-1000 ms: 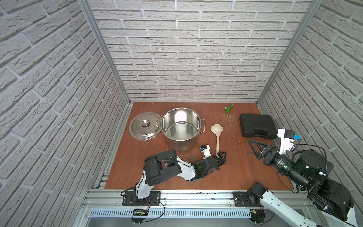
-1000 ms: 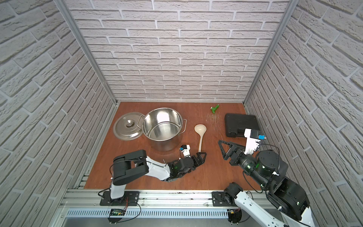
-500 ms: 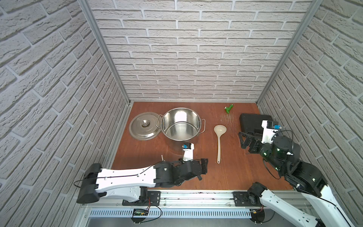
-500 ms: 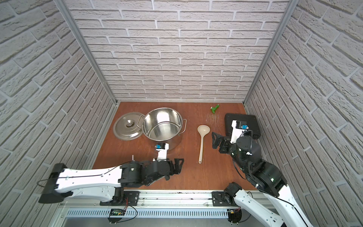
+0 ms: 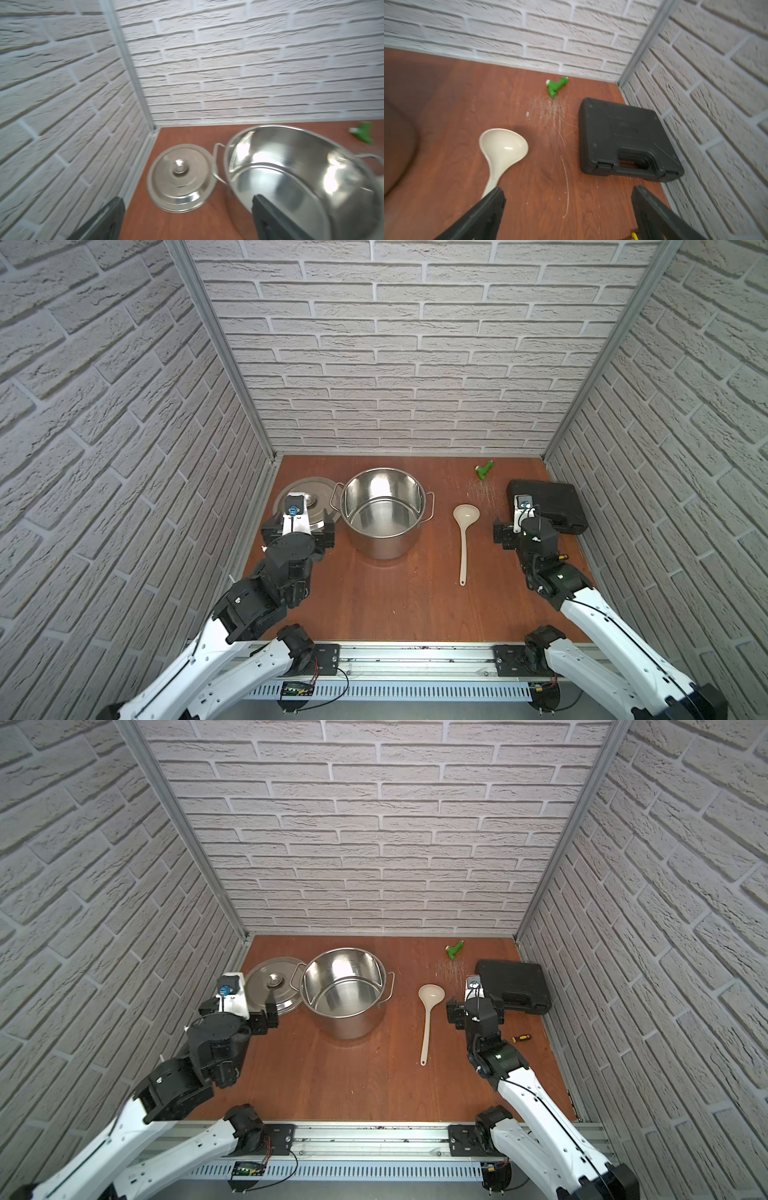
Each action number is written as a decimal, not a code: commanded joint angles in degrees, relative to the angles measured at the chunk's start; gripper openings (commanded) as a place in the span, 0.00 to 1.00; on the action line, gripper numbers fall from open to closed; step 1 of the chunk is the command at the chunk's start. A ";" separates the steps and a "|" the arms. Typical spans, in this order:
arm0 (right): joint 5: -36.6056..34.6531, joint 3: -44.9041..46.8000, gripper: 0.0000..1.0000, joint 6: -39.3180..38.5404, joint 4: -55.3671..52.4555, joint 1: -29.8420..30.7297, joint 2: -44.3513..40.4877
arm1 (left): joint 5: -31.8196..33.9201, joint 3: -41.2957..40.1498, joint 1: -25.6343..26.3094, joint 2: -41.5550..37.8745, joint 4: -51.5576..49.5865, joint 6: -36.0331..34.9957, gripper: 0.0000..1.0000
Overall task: Stir the soup with a spoon
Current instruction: Reset both arms
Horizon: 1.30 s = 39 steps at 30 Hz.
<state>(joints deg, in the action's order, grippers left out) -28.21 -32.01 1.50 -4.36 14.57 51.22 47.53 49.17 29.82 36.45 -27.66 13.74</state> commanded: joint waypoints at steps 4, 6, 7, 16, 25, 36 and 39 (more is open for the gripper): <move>4.04 5.45 0.98 -1.51 27.71 -4.61 12.89 | -17.57 -13.72 -23.31 8.91 22.29 -7.08 0.98; 5.72 6.13 0.98 -1.74 32.64 -6.21 17.00 | -20.91 -18.00 -27.28 13.03 30.99 -7.66 0.98; 6.22 6.47 0.98 -2.29 35.30 -6.93 19.06 | -23.01 -20.19 -29.26 15.58 36.04 -7.71 0.98; 14.20 8.12 0.98 -3.24 50.35 -10.97 33.86 | -28.20 -29.05 -32.90 41.65 72.86 -8.01 0.98; 24.12 10.27 0.99 -4.65 54.40 -13.11 35.69 | -36.55 -28.87 -32.74 52.82 82.97 -11.63 0.98; 22.10 10.65 0.99 -2.02 58.44 -14.38 37.66 | -35.96 -27.93 -32.90 52.65 80.00 -11.00 0.98; 22.06 10.48 0.99 -2.07 57.75 -14.32 37.46 | -35.77 -27.98 -32.90 52.82 80.39 -11.01 0.98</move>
<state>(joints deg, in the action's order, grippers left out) -6.35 -21.10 -0.97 50.28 0.40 88.73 12.23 20.60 -2.90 89.10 48.90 3.46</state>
